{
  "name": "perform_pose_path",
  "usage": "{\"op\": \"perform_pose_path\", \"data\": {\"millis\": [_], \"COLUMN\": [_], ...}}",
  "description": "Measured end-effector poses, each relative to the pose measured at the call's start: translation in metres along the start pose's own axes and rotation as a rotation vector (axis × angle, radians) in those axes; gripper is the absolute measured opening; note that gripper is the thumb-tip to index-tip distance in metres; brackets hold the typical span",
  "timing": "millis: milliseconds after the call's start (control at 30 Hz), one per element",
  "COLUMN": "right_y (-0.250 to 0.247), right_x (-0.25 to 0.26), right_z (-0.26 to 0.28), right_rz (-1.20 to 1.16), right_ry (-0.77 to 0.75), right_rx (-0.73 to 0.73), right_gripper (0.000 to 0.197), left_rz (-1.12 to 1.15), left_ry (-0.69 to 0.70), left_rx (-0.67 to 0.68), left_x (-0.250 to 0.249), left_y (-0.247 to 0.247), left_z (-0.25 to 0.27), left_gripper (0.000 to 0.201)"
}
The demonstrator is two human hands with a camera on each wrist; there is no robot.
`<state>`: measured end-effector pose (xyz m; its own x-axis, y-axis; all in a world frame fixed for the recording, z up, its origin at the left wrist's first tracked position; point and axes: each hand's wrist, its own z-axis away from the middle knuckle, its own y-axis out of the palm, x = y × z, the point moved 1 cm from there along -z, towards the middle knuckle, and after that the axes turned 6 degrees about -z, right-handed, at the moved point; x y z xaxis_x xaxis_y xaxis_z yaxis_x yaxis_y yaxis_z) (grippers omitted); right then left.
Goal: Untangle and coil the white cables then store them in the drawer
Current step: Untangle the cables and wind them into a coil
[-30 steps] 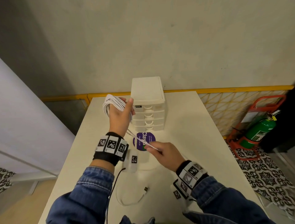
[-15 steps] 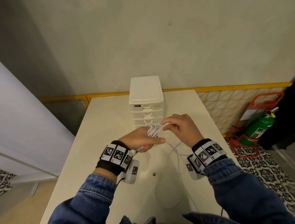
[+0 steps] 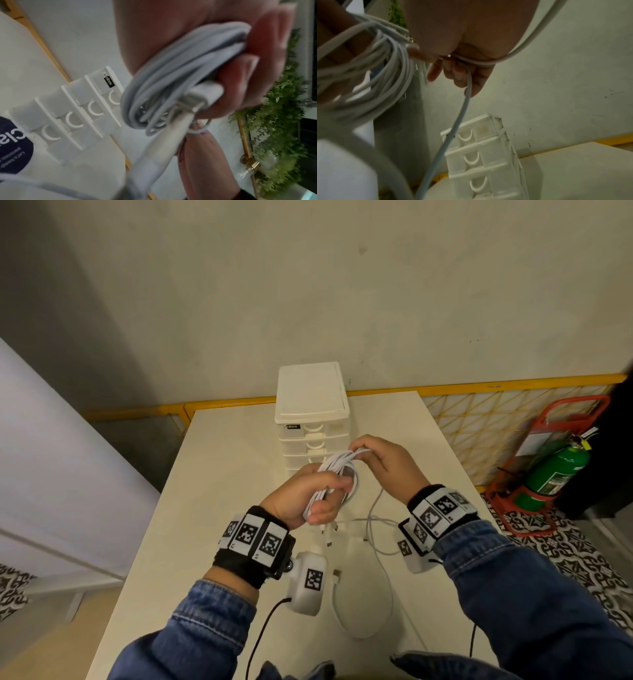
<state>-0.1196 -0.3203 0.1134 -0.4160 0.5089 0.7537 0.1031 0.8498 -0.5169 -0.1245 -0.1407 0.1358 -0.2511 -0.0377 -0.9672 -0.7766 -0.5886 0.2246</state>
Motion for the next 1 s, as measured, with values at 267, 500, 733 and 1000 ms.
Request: {"op": "perform_pose_path", "data": {"millis": [267,500,733,1000], "right_y": [-0.002,0.031,0.055,0.070], "right_x": [-0.009,-0.034,-0.022,-0.022], "right_z": [-0.006,0.018,0.024,0.032], "right_rz": [0.039,0.065,-0.038,-0.015], "right_ry": [0.065,0.329,0.392,0.390], "right_rx": [0.001,0.094,0.127,0.188], "right_gripper": [0.036,0.016,0.025,0.013], "left_rz": [0.022,0.392,0.665,0.832], "left_ry": [-0.059,0.155,0.291,0.496], "left_rx": [-0.095,-0.117,0.052,-0.248], "left_x": [0.009,-0.008,-0.017,-0.038], "left_y": [0.008,0.000,0.004,-0.022], "left_z": [-0.003,-0.005,-0.010,-0.012], "left_gripper": [0.030,0.021,0.019,0.020]}}
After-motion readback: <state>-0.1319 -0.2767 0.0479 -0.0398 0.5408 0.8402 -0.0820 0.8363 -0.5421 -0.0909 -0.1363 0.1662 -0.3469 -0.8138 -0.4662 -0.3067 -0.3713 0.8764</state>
